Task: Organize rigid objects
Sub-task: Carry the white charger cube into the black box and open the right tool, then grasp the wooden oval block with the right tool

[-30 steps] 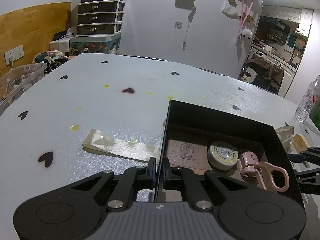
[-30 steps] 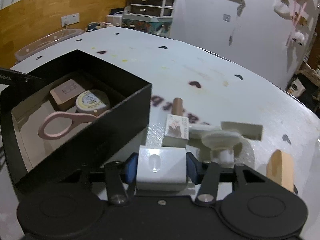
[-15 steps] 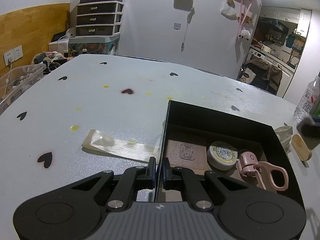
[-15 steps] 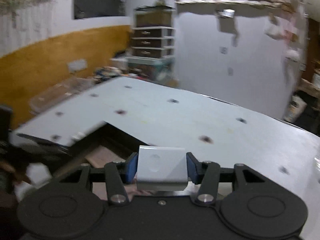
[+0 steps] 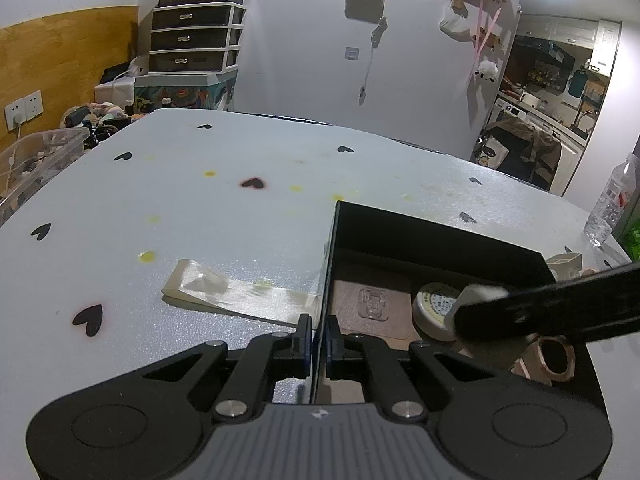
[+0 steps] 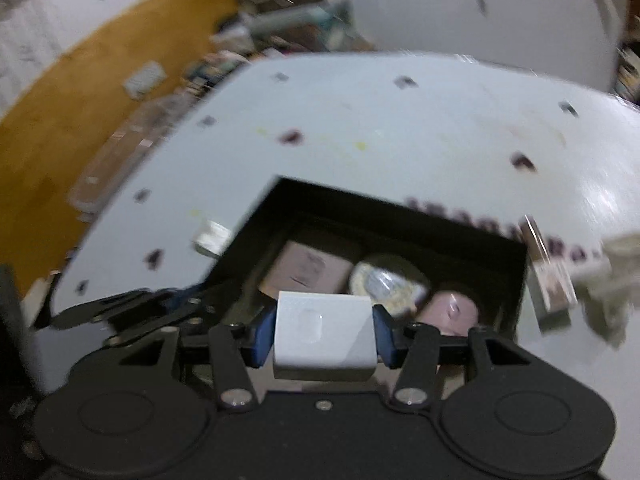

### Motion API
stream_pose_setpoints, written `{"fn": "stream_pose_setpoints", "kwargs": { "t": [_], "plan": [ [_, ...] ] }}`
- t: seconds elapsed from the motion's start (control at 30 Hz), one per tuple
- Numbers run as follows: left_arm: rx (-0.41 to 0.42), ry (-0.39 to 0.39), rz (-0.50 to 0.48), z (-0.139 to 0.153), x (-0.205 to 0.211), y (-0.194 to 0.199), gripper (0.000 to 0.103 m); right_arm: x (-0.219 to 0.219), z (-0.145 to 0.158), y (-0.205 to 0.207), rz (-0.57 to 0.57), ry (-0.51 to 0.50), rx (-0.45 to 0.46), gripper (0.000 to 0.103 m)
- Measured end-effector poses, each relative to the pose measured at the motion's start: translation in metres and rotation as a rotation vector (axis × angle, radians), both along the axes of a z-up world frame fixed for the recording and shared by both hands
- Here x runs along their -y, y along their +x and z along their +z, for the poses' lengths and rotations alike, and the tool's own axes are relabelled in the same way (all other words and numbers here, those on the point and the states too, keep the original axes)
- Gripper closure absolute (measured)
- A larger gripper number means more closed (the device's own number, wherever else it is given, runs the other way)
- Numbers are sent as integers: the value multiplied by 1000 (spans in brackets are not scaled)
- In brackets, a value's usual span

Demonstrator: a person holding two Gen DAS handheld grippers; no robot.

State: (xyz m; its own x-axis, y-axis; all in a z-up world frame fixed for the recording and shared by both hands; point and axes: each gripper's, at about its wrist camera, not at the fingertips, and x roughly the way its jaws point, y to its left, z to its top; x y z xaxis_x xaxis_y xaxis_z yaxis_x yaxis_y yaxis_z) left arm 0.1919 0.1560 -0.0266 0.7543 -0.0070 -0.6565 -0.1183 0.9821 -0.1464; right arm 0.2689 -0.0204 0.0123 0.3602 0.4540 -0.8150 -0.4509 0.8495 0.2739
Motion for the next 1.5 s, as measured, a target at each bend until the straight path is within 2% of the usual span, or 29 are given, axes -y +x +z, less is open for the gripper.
{"fn": "stream_pose_setpoints", "kwargs": {
  "t": [0.13, 0.3, 0.33, 0.4, 0.8, 1.13, 1.5],
  "plan": [
    [3, -8, -2, 0, -1, 0, 97, -3, -11, 5, -109, -61, -74, 51],
    [5, -13, -6, -1, -3, 0, 97, -9, -16, 5, -156, -120, -54, 51],
    [5, -13, -6, -1, -3, 0, 97, -9, -15, 4, -162, -116, -48, 50],
    [5, -13, -6, -1, -3, 0, 97, -8, -9, 5, -164, -93, -42, 40],
    [5, -13, -5, -2, -3, 1, 97, 6, 16, -3, -143, -21, 5, 18],
    [0, -3, 0, -2, 0, 1, 97, 29, 37, -19, -149, 35, 81, 12],
    [-6, 13, 10, 0, 3, 1, 97, 84, 57, -38, -202, 107, 188, 2]
  ]
}}
